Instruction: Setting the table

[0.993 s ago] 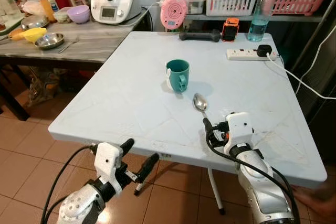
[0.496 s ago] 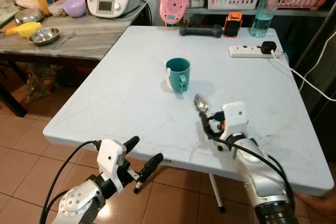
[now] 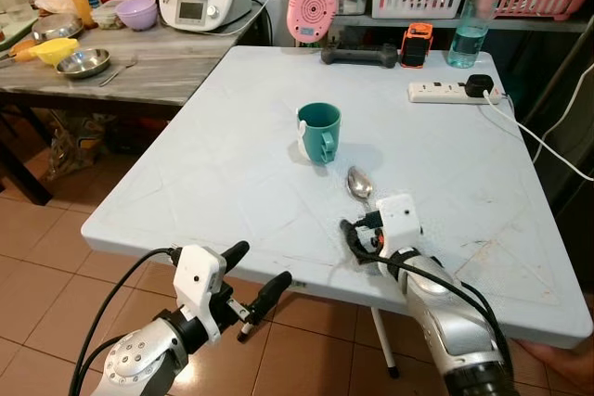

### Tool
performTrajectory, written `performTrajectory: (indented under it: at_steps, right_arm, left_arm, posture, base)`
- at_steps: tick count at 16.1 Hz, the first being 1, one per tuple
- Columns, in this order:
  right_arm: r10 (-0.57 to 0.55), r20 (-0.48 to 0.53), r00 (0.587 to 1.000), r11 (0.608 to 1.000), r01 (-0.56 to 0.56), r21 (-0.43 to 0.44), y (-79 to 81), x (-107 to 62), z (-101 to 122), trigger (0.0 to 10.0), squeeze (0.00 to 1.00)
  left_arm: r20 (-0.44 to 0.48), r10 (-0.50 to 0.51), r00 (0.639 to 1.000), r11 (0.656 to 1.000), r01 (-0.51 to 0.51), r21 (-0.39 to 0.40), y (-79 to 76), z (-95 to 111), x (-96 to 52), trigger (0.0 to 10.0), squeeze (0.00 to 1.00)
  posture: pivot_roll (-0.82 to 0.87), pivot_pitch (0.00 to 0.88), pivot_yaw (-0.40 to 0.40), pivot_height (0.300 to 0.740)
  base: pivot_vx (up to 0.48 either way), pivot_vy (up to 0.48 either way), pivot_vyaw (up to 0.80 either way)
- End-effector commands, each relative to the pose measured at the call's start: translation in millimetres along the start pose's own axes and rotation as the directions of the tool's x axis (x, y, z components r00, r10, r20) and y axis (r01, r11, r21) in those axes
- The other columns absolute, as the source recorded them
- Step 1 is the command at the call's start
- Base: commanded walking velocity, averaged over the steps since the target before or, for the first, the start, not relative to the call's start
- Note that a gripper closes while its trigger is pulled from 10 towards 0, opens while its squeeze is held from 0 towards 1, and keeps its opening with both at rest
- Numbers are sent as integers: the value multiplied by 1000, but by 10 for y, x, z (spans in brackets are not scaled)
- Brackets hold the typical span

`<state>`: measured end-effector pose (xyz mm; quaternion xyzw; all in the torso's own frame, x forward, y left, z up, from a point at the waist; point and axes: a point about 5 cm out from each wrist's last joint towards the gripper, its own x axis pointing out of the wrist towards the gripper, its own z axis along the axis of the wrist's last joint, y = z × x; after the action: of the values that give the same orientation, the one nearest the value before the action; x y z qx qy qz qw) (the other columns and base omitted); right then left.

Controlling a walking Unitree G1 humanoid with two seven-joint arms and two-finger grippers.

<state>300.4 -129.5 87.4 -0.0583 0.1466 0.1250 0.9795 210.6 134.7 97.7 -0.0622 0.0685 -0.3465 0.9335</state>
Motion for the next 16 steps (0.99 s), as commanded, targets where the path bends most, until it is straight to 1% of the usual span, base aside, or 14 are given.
performTrajectory:
  at_steps: [1, 2, 3, 5, 6, 7, 8, 9, 10, 11, 16]
  right_arm:
    - [-3, -35, 999, 1000, 3, -4, 13, -31, -74, 549, 0]
    - [-4, -39, 999, 1000, 4, 1, 6, -43, -86, 980, 0]
    - [-15, -48, 999, 1000, 15, 3, -31, -50, -110, 0, 0]
    - [-18, -53, 998, 1000, 18, 2, -45, -42, -97, 0, 0]
    - [-16, -50, 999, 1000, 16, 1, -50, -30, -76, 510, 0]
    - [-1, -48, 999, 1000, 1, 2, -51, 5, -50, 7647, 0]
    - [10, -46, 999, 1000, -10, -3, -49, 28, -28, 7059, 0]
    - [18, -47, 999, 1000, -19, -4, -47, 45, -15, 4549, 0]
    - [31, -52, 998, 999, -32, -11, -43, 61, -7, 275, 0]
    - [36, -55, 998, 999, -37, -15, -41, 68, -4, 0, 0]
    - [38, -72, 997, 999, -39, -4, -56, 77, -4, 0, 0]
  left_arm:
    - [2, -3, 1000, 1000, 3, 9, -9, 35, -7, 10000, 0]
    - [2, -2, 1000, 1000, 2, 6, -4, 31, -2, 10000, 0]
    - [-2, 2, 1000, 1000, -2, 0, 25, -7, 17, 10000, 0]
    - [-11, 4, 1000, 1000, -4, -7, 41, -57, 15, 10000, 0]
    - [-14, 4, 1000, 1000, -4, -10, 46, -75, 12, 10000, 0]
    - [-18, 6, 1000, 1000, -7, -14, 53, -102, 8, 10000, 0]
    - [-20, 8, 1000, 1000, -8, -15, 59, -119, 5, 10000, 0]
    - [-22, 10, 1000, 1000, -10, -15, 62, -131, 3, 10000, 0]
    - [-21, 11, 1000, 1000, -12, -16, 60, -139, -3, 10000, 0]
    - [-21, 13, 1000, 1000, -13, -16, 61, -145, -8, 10000, 0]
    - [-26, 21, 999, 1000, -22, -19, 90, -185, -55, 10000, 0]
  posture:
    - [-157, 53, 87, 740]
    - [-157, 53, 87, 740]
    - [-157, 53, 87, 740]
    - [-159, 54, 88, 740]
    - [-158, 54, 89, 740]
    - [-158, 53, 89, 740]
    - [-155, 52, 89, 740]
    - [-153, 52, 88, 740]
    - [-152, 51, 86, 740]
    - [-147, 50, 84, 740]
    - [-141, 49, 82, 740]
  base:
    - [0, 0, 0]
    - [0, 0, 0]
    - [0, 0, 0]
    - [0, 0, 0]
    - [0, 0, 0]
    - [0, 0, 0]
    - [0, 0, 0]
    - [0, 0, 0]
    - [0, 0, 0]
    - [0, 0, 0]
    - [0, 0, 0]
